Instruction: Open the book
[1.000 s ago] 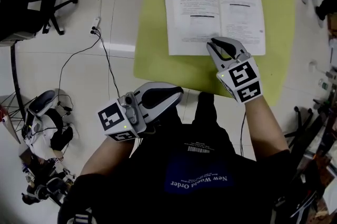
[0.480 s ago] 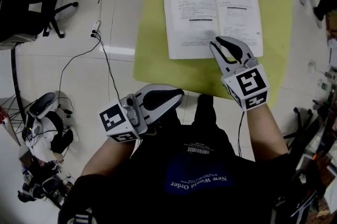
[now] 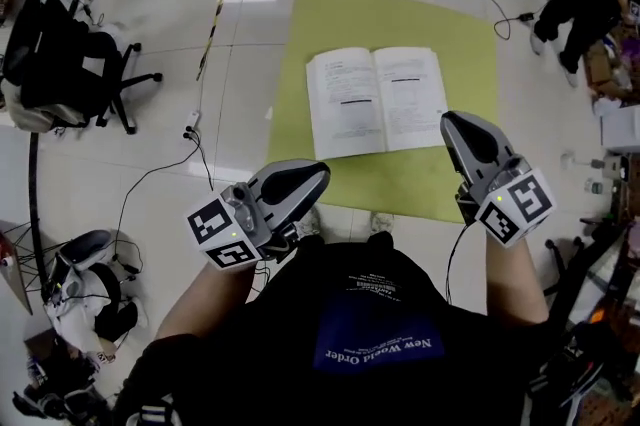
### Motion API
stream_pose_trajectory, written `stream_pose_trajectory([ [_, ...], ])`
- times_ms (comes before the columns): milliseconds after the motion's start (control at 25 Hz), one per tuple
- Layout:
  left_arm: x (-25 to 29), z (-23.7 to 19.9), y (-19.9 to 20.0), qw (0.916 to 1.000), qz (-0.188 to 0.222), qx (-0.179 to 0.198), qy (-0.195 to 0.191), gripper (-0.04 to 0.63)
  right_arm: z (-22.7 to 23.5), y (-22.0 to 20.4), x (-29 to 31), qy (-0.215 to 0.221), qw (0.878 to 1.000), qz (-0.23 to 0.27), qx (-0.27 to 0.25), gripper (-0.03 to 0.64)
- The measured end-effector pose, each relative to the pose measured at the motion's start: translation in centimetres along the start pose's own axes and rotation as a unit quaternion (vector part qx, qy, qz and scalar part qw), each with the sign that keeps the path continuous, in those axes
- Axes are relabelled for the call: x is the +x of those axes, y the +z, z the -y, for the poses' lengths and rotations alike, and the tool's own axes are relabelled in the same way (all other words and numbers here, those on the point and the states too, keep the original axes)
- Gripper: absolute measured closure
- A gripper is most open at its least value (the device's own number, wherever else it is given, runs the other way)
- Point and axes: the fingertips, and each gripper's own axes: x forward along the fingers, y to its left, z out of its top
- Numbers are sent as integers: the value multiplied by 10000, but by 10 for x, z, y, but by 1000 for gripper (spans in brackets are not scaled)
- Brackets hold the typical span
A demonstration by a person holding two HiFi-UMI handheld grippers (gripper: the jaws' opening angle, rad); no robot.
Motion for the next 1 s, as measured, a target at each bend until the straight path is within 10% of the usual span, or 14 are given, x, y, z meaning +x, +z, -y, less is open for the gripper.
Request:
stream_pose_trajectory([
  [440, -13, 45, 102, 9920, 570, 1103, 224, 589, -15, 106, -81, -281, 9950, 956, -10, 629],
  [1000, -23, 58, 107, 9903, 659, 1216, 152, 589, -29, 98, -90, -197, 9954, 936, 102, 630],
])
